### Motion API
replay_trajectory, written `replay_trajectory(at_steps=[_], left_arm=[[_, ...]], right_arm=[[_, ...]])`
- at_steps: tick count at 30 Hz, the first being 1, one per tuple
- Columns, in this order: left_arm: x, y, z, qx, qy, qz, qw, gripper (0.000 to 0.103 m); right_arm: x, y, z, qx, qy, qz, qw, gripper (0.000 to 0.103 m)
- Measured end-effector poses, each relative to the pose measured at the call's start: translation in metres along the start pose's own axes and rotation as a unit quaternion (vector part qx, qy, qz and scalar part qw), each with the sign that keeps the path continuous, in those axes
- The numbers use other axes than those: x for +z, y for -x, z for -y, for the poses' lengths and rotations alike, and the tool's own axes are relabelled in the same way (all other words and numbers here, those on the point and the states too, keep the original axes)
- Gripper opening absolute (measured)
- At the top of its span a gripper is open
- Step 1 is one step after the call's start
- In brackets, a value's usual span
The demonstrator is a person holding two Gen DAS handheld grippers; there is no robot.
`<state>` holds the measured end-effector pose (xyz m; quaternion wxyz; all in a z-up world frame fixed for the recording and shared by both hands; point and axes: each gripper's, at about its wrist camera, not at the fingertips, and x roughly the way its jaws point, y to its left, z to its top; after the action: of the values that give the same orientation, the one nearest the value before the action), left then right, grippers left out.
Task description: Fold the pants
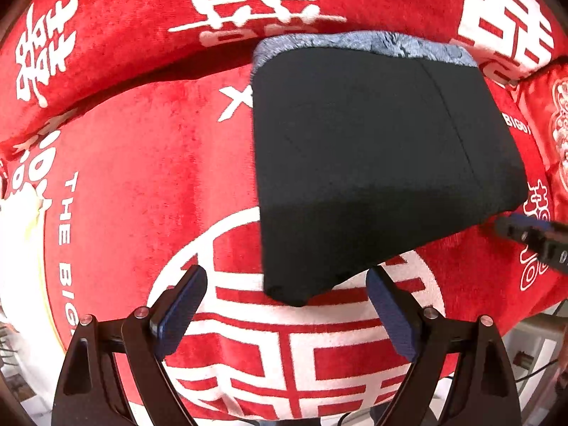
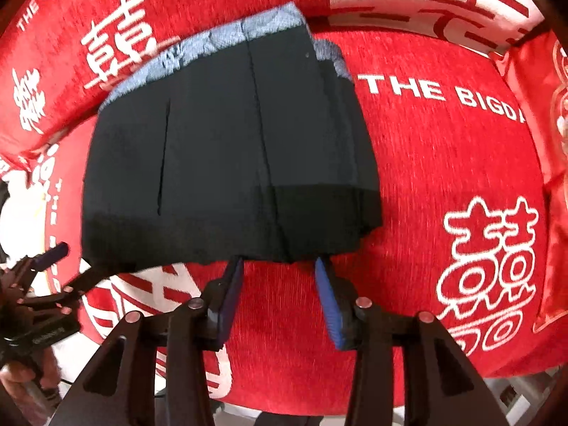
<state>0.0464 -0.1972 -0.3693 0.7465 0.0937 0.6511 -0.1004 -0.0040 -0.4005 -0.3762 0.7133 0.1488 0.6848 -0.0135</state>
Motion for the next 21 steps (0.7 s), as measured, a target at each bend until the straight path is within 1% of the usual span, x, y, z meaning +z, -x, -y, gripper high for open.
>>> replay_trajectory(at_steps=[6,7,9,13,18,21], left_arm=[[0.001,0.009,-0.013,0.000,-0.013,0.004,0.9999,0.092],[0.000,0.010,-0.014,0.002,-0.018,0.005,0.9998,0.092],[-0.002,0.011,-0.017,0.003,-0.022,0.008,0.9997,0.092],[-0.004,0.008,-0.026,0.004,-0.028,0.014,0.9995,0.092],[-0.003,0.006,-0.036,0.006,-0.025,0.010,0.9996,0.092],[-0.001,-0.003,-0.037,0.013,-0.029,0.002,0.9995,0.092]], right_arm=[[-0.015,0.000,-0.016,0.008,-0.024,-0.007,1.000,0.046],[-0.017,0.002,-0.020,0.010,-0.027,-0.009,1.000,0.047],[-0.020,0.006,-0.025,0.013,-0.028,-0.008,0.999,0.054],[-0.025,0.013,-0.042,0.012,-0.017,-0.001,1.000,0.055],[-0.025,0.018,-0.058,0.018,-0.007,0.006,1.000,0.058],[-0.019,0.014,-0.066,0.022,-0.008,0.003,1.000,0.059]])
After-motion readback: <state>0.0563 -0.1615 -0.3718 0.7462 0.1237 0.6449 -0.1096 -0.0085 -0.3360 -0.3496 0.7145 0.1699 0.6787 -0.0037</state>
